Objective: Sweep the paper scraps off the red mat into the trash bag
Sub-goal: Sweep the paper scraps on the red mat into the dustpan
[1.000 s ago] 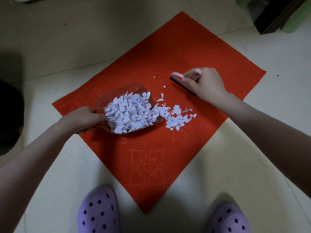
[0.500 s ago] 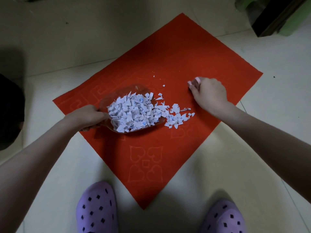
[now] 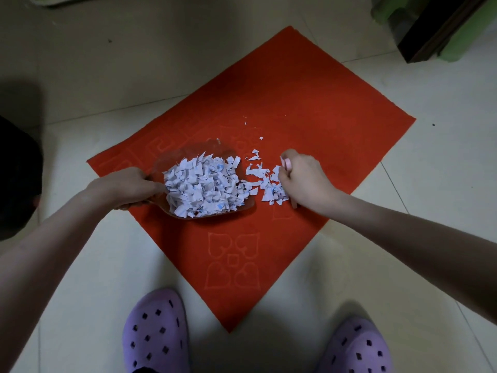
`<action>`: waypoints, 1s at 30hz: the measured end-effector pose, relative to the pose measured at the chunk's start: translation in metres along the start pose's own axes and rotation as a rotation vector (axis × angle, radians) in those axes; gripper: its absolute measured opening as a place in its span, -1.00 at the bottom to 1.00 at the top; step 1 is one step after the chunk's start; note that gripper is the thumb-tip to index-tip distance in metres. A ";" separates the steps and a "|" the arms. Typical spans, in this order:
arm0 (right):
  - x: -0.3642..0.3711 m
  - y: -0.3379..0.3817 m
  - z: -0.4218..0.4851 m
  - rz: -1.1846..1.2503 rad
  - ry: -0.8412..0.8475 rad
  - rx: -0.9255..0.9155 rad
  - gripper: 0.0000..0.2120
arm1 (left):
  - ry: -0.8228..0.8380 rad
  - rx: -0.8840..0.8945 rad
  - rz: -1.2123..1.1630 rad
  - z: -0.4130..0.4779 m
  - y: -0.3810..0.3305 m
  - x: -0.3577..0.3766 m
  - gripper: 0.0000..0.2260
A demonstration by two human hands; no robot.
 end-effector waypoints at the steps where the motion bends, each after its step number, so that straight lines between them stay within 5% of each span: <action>1: 0.003 0.003 -0.002 0.007 0.015 -0.008 -0.78 | 0.005 -0.005 0.012 0.000 0.001 0.000 -0.68; 12: -0.027 0.039 0.016 0.337 -0.069 -0.010 -0.78 | 0.059 -0.017 0.029 0.001 0.000 0.003 -0.70; 18: -0.040 0.007 0.041 0.124 -0.196 0.024 -0.76 | 0.053 -0.013 -0.003 0.004 0.003 0.008 -0.70; 25: 0.003 0.021 0.028 0.129 -0.006 -0.086 -0.77 | 0.059 -0.014 -0.028 0.005 -0.002 0.010 -0.69; 30: -0.006 0.042 0.008 0.392 0.050 -0.103 -0.76 | 0.056 -0.009 -0.057 0.005 -0.001 0.015 -0.70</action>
Point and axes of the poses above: each hand's wrist, its own z-axis towards the middle knuckle, its own x-axis out of the palm, y = z × x, the point moved 7 cm from there along z, towards the middle knuckle, and after that the axes turned 14 degrees about x, right-handed, at the moved point
